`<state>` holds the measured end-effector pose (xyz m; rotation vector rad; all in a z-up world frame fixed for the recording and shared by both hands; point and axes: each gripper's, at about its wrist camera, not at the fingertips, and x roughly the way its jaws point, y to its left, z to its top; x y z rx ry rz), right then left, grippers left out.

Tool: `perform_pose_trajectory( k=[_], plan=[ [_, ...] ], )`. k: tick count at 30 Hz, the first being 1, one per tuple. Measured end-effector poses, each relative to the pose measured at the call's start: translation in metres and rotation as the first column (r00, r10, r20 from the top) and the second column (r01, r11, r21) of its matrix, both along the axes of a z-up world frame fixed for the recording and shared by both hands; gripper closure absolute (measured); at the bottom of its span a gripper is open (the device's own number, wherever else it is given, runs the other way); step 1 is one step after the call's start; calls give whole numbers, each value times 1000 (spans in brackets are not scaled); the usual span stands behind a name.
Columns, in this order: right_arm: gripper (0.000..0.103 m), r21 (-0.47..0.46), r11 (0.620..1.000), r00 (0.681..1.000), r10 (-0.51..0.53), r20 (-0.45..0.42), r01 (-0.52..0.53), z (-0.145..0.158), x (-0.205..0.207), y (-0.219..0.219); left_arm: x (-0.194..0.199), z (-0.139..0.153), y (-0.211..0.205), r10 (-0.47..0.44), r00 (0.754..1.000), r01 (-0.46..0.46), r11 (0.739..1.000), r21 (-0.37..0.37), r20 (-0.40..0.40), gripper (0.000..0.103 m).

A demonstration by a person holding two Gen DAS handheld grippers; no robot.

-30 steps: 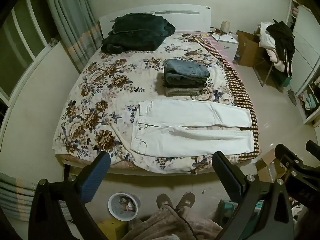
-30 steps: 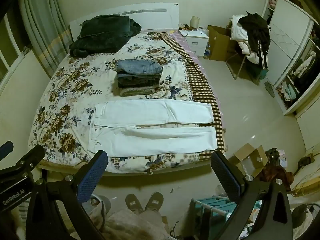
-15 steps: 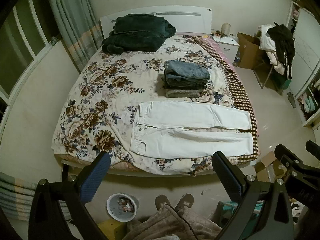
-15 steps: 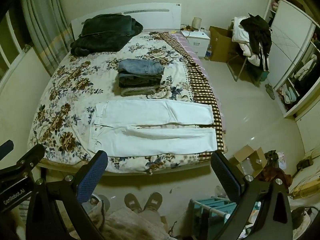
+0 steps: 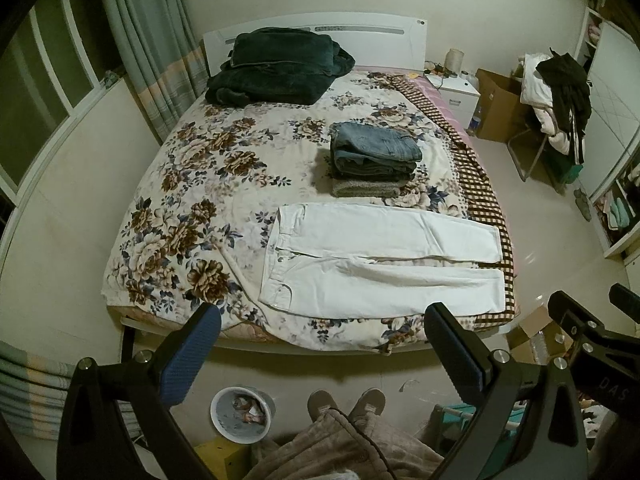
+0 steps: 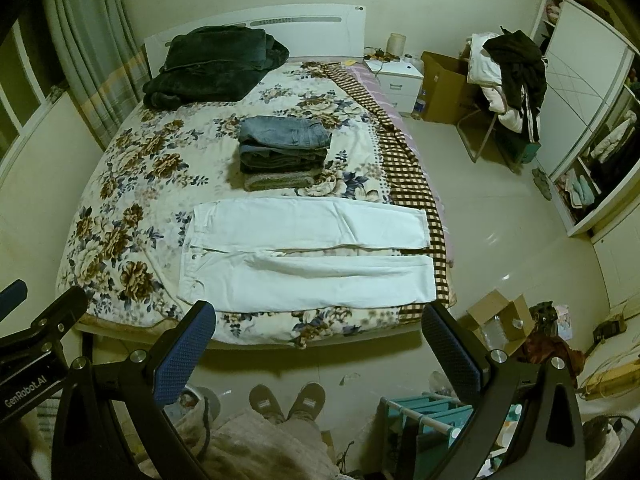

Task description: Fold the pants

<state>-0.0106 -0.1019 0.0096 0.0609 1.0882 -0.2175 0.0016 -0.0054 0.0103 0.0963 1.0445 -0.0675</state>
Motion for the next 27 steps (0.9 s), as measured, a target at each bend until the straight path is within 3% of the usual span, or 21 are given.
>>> perform_pose_trajectory(
  k=[27],
  plan=[
    [0,-2,1000,1000,6,-3,-6,-1,8,3,8,6,3,2,1000,-2,1000,-7,6,0]
  ],
)
